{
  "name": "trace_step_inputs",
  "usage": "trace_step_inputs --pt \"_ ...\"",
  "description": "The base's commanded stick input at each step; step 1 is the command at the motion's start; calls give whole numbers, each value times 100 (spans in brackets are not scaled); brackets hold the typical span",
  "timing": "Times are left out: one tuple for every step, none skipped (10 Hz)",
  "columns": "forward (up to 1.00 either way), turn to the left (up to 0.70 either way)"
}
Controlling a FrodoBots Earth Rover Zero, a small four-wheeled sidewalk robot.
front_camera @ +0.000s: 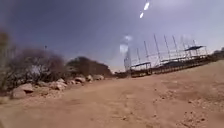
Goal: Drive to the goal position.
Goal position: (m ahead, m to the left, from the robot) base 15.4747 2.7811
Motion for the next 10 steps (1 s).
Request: trace_step_inputs --pt "85 0" --pt "85 0" --pt "85 0" --pt "85 0" --pt "85 0" --pt "85 0" --pt "85 0" --pt "85 0" --pt "85 0" --pt "85 0"
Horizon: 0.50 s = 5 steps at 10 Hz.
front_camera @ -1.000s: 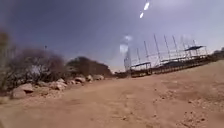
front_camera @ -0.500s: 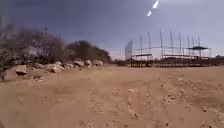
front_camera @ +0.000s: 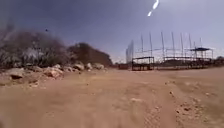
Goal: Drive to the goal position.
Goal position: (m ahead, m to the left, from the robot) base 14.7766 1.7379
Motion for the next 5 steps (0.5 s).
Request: trace_step_inputs --pt "85 0" --pt "85 0" --pt "85 0" --pt "85 0" --pt "85 0"
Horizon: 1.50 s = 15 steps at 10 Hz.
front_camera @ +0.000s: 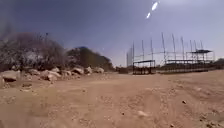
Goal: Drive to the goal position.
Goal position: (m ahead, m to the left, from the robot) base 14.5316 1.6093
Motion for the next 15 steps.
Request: trace_step_inputs --pt "85 0" --pt "85 0" --pt "85 0" --pt "85 0" --pt "85 0" --pt "85 0" --pt "85 0" --pt "85 0" --pt "85 0" --pt "85 0" --pt "85 0" --pt "85 0" --pt "85 0" --pt "85 0" --pt "85 0"
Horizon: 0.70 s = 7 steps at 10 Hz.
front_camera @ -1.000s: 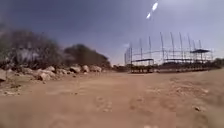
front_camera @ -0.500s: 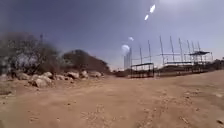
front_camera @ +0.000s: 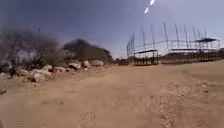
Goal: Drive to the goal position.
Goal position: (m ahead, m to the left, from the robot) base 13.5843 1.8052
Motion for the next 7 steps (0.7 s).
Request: trace_step_inputs --pt "85 0" --pt "85 0" --pt "85 0" --pt "85 0" --pt "85 0" --pt "85 0" --pt "85 0"
